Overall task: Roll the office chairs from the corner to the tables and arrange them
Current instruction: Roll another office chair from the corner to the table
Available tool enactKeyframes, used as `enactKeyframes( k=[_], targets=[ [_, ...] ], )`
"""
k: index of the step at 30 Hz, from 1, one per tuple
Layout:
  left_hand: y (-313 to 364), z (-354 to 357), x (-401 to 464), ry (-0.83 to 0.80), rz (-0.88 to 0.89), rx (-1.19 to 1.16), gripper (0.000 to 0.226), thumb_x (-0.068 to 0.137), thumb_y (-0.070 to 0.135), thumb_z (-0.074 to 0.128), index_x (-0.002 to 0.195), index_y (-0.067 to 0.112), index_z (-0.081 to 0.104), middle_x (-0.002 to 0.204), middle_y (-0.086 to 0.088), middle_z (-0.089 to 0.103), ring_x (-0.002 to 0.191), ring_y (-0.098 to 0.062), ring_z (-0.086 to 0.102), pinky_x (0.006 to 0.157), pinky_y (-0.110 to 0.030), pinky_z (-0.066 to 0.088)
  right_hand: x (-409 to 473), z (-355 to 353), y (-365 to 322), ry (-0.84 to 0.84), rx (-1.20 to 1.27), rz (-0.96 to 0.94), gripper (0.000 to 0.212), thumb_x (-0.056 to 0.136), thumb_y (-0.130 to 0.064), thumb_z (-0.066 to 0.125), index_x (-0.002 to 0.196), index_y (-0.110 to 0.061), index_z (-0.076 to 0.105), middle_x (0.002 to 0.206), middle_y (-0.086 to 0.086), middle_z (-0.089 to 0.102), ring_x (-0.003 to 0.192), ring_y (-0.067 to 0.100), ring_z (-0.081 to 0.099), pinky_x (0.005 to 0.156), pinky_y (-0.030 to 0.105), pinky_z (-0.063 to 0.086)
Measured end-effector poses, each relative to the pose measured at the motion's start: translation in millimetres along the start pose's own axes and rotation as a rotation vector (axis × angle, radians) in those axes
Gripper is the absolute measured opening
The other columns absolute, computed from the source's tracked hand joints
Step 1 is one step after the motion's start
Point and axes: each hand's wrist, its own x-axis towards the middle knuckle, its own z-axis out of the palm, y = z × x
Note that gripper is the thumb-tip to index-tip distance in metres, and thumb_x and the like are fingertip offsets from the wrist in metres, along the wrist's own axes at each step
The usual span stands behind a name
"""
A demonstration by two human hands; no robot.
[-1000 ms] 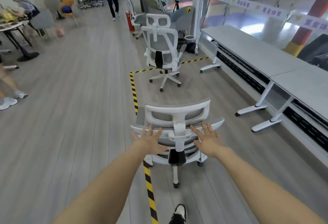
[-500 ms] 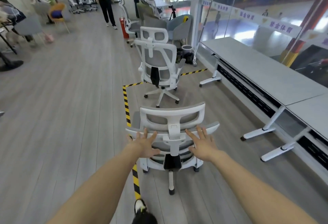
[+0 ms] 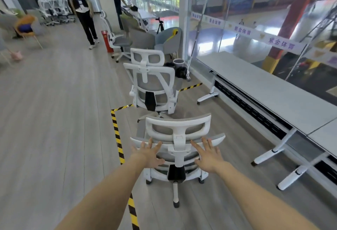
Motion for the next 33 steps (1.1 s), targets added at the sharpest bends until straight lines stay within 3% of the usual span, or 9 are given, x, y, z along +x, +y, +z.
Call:
enactKeyframes(
  k=[12,19,26,33],
  targets=[
    [-31,-51,91,0.022,0.033,-0.016,0.090,0.094,0.077,0.039,0.160,0.048,-0.014,0.170,-0.001,-0.027,0.158,-0.038,-0.014,0.117,-0.076,-0.004,83,-36,-20,0.000,-0.015,0.088,0.090,0.098,-0.033,0.050,0.157,-0.055,-0.015,0.169,0.005,-0.030,0.155,0.028,-0.029,0.125,0.060,-0.007],
    [-14,-49,84,0.032,0.026,-0.015,0.093,0.097,0.071,0.042,0.164,0.036,-0.012,0.170,-0.005,-0.026,0.158,-0.038,-0.015,0.122,-0.070,0.002,77,-43,-35,0.040,-0.049,0.109,0.079,0.101,-0.034,0.044,0.165,-0.040,-0.002,0.172,0.007,-0.018,0.158,0.030,-0.016,0.127,0.057,0.002],
    [34,-33,41,0.133,0.103,-0.013,0.090,0.099,0.067,0.044,0.166,0.029,-0.001,0.172,-0.013,-0.015,0.158,-0.042,-0.006,0.124,-0.063,0.014,-1,-41,-9,0.086,0.002,0.161,0.061,0.106,-0.046,0.033,0.163,-0.028,0.021,0.172,0.008,0.013,0.158,0.030,0.008,0.126,0.057,0.009],
    [179,-18,-45,0.223,0.349,0.127,0.078,0.099,0.068,0.038,0.164,0.030,0.016,0.171,-0.009,0.012,0.156,-0.037,0.011,0.118,-0.061,0.028,-157,-33,66,0.178,0.054,0.309,0.057,0.105,-0.045,0.037,0.159,-0.024,0.032,0.164,0.010,0.032,0.151,0.031,0.027,0.121,0.056,0.024]
  ],
)
